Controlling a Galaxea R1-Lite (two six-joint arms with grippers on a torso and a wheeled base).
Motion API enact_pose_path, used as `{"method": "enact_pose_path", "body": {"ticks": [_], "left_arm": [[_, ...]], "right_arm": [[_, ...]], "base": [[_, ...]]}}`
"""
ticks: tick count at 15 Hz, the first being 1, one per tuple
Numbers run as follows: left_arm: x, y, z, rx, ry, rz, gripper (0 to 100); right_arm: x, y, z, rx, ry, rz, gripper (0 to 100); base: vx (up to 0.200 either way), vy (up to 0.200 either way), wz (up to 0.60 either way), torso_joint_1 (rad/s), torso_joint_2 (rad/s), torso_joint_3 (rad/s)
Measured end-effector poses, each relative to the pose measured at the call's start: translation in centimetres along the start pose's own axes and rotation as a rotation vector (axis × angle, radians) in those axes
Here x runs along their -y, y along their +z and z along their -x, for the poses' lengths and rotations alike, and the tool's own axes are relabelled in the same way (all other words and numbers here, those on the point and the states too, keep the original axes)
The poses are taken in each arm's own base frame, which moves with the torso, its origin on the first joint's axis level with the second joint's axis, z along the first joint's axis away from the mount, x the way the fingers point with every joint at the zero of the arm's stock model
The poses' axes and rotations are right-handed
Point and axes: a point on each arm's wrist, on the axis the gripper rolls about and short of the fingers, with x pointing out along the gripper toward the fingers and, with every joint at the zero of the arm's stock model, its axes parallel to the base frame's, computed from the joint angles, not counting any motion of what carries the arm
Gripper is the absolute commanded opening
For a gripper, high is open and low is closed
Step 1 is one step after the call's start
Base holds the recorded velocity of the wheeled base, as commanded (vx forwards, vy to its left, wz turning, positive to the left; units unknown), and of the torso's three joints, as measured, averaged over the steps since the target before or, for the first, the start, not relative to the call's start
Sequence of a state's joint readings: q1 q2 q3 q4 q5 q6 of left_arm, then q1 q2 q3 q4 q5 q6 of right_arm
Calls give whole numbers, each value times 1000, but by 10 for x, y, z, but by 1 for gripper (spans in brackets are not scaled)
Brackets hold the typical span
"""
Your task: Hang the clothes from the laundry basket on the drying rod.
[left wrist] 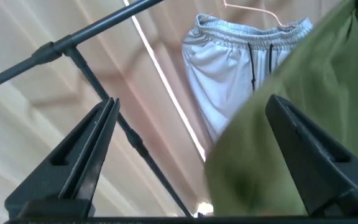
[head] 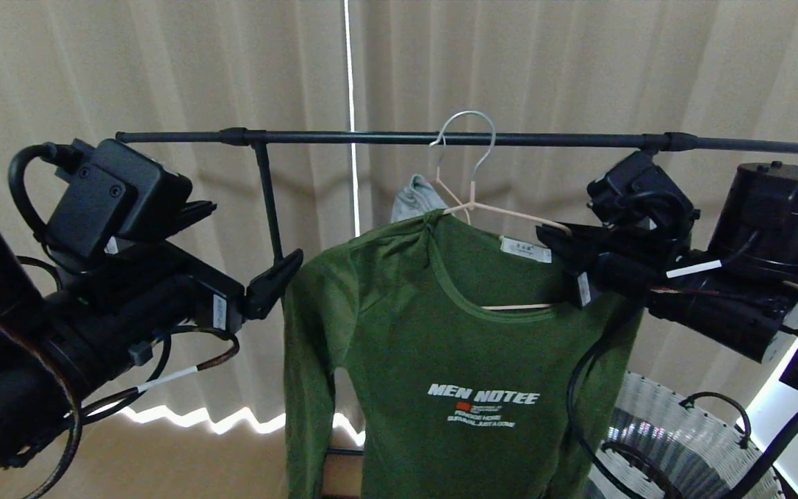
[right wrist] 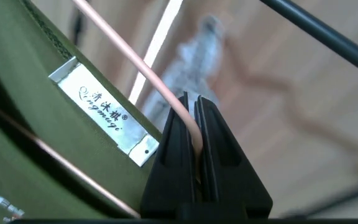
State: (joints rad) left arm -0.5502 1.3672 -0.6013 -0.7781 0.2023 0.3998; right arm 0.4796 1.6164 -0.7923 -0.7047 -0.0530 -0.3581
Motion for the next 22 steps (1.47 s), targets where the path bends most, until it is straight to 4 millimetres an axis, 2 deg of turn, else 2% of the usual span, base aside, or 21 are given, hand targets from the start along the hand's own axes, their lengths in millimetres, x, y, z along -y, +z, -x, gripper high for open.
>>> {"method": "enact_pose_path", "body": {"ticks": [3,6,10,13,15,19,20,22], "left_arm": [[-9,2,4,9,35,3,100],[-9,-4,7,-6,32,0,100],[8,-38,18,-87,-135,-19,100],[17,-58,21,-154,-195,-30,100],[20,-63,17,-177,-204,-31,100],[22,-61,0,-163,-194,-28,100],[22,-61,-4,-164,-192,-27,0],[23,-63,-7,-177,-195,-30,0]], "right_arm": [[6,-8,12,-30,-32,-6,0],[13,-10,17,-30,-60,-23,0],[19,-4,25,36,-96,-50,0],[19,-2,32,53,-91,-52,0],[19,1,37,67,-89,-66,0],[9,11,49,121,-26,-69,0],[8,13,50,130,-22,-68,0],[8,15,53,139,-21,-69,0]], "base": [[0,0,0,0,0,0],[0,0,0,0,0,0],[0,0,0,0,0,0],[0,0,0,0,0,0],[0,0,0,0,0,0],[0,0,0,0,0,0],[0,0,0,0,0,0],[0,0,0,0,0,0]]}}
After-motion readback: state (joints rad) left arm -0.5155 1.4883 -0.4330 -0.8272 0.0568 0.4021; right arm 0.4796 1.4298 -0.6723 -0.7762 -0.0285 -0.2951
